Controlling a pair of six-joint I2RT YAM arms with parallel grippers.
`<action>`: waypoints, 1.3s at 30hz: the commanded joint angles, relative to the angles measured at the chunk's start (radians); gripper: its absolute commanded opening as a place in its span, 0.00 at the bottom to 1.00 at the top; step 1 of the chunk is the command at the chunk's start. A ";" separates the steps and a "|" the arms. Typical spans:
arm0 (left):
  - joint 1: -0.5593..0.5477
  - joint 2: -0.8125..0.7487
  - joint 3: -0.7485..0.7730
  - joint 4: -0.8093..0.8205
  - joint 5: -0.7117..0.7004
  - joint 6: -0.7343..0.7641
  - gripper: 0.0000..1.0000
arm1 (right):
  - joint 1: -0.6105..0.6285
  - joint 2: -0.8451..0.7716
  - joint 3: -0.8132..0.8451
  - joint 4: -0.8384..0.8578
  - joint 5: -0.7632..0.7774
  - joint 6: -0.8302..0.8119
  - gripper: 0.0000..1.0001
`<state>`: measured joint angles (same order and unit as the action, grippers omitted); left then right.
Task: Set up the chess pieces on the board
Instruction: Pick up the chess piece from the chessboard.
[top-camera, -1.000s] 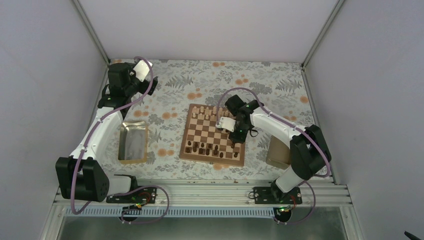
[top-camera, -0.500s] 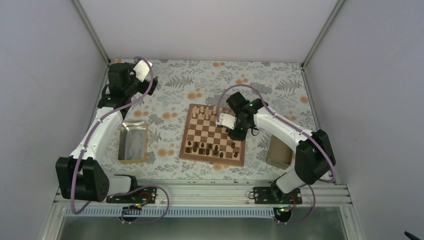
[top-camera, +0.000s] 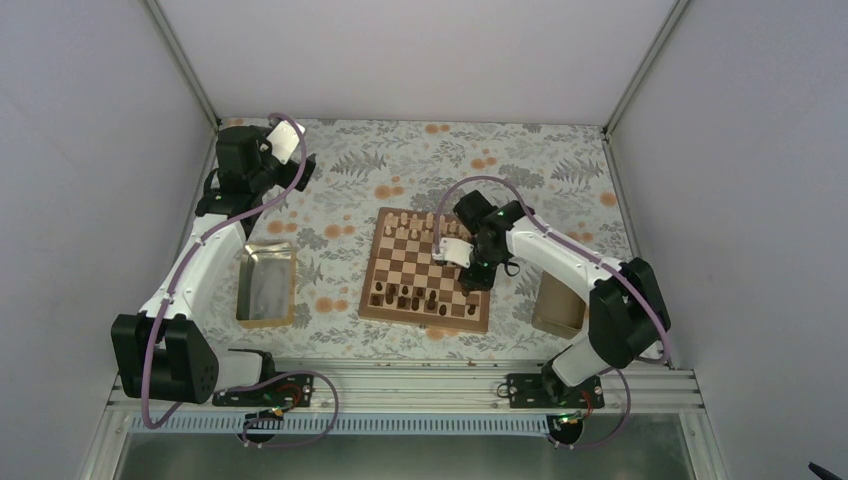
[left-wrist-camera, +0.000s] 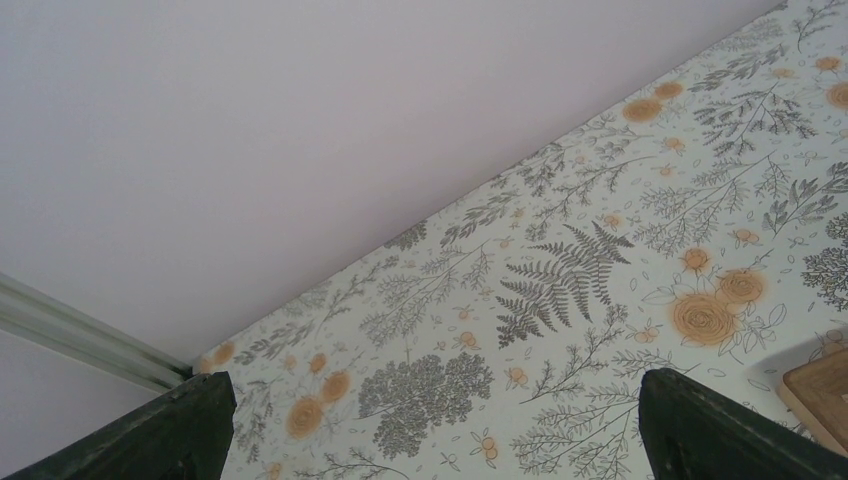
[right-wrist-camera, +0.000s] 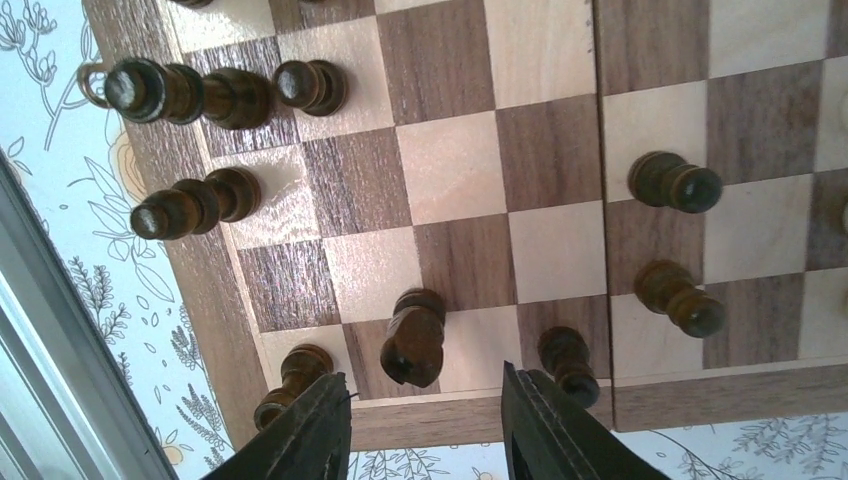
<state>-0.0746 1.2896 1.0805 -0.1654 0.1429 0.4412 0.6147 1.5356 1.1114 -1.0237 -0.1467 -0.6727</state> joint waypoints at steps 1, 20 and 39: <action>0.004 0.004 0.013 -0.006 0.018 0.007 1.00 | 0.007 0.023 -0.027 0.002 -0.031 -0.030 0.41; 0.004 0.006 0.008 -0.002 0.014 0.009 1.00 | 0.007 0.074 -0.030 0.046 -0.017 -0.037 0.25; 0.004 0.002 0.011 -0.005 0.019 0.006 1.00 | 0.071 0.011 0.051 -0.034 -0.025 0.032 0.07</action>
<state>-0.0746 1.2972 1.0805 -0.1745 0.1432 0.4416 0.6430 1.5864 1.1503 -1.0180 -0.1623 -0.6788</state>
